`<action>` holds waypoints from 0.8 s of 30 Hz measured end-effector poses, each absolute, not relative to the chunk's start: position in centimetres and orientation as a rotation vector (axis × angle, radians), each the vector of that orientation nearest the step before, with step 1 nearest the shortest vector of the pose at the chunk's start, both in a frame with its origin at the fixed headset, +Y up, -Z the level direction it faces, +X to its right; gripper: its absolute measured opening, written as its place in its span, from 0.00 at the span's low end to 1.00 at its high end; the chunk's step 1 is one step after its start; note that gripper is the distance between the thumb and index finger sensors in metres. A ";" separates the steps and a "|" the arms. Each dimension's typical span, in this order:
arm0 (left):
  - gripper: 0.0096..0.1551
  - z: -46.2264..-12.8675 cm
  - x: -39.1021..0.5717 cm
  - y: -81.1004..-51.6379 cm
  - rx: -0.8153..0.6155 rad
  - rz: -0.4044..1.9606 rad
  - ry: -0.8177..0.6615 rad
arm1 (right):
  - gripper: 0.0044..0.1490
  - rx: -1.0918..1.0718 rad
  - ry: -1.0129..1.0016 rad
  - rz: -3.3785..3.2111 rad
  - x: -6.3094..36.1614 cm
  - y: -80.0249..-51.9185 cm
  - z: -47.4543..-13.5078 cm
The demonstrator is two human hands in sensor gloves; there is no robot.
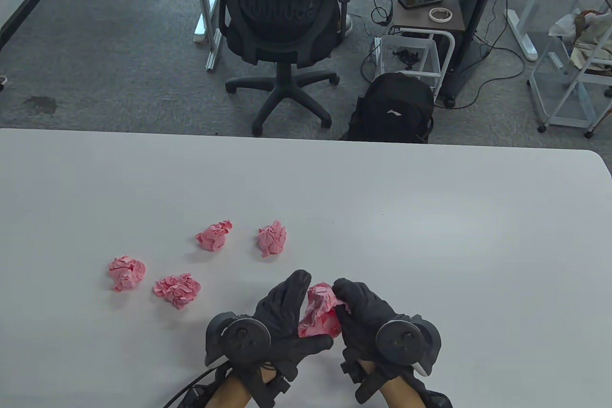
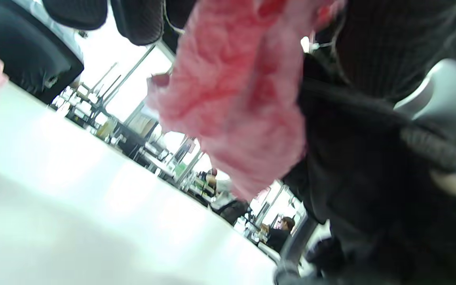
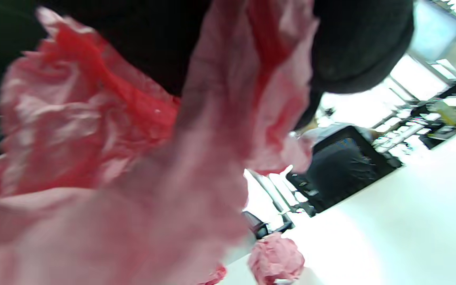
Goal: Flatten crumpled papers and stack
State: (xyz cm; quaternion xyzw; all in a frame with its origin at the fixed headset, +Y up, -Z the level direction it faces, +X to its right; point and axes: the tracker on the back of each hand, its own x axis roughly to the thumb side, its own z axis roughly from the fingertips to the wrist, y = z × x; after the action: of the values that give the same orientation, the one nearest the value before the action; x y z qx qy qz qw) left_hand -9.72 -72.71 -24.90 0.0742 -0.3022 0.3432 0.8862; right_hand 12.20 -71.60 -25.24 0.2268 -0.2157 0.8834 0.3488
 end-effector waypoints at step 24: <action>0.24 -27.9 -15.2 -74.9 0.125 1.359 -0.348 | 0.35 0.160 -0.246 1.938 17.9 -73.7 -28.4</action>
State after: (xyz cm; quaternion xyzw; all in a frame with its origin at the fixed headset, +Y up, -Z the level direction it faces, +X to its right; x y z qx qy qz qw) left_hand -15.23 -74.92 -27.94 0.0573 -0.1600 0.6248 0.7621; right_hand 17.92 -73.75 -28.39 0.0680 -0.1042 0.8212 0.5569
